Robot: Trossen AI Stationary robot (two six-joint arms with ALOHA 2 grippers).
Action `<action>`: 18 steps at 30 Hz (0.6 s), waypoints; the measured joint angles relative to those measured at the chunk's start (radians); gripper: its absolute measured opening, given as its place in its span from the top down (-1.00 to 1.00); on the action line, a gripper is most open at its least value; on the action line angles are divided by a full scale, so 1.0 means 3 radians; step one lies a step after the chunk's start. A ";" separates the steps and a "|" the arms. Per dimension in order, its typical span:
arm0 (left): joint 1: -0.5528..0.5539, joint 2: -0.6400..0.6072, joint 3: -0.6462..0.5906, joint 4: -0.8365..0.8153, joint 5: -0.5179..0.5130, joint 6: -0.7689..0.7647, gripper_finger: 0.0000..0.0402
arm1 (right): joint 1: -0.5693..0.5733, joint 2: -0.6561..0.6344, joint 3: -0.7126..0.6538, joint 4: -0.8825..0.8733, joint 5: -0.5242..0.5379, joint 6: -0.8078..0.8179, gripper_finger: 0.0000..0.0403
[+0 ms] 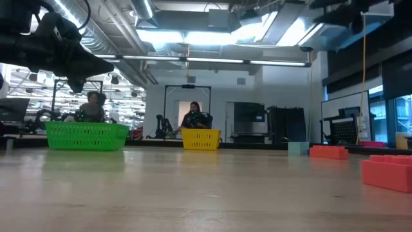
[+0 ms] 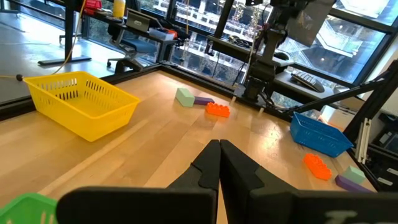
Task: Sort & place blocks by color
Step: Put the top right light blue block into the blue bin
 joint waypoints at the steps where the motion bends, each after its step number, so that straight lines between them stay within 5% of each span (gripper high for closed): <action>1: -0.0001 0.0000 0.0001 0.0000 0.0000 -0.0001 1.00 | 0.0000 0.0157 0.0100 -0.0213 0.0046 0.0128 -0.32; 6: -0.0001 0.0000 0.0000 0.0000 0.0000 0.0000 1.00 | -0.0132 0.0920 0.0465 -0.0953 0.0210 0.1054 -0.62; 18: -0.0001 0.0000 0.0001 0.0000 0.0000 0.0000 1.00 | -0.0525 0.2302 0.0553 -0.1730 0.0119 0.3263 -0.62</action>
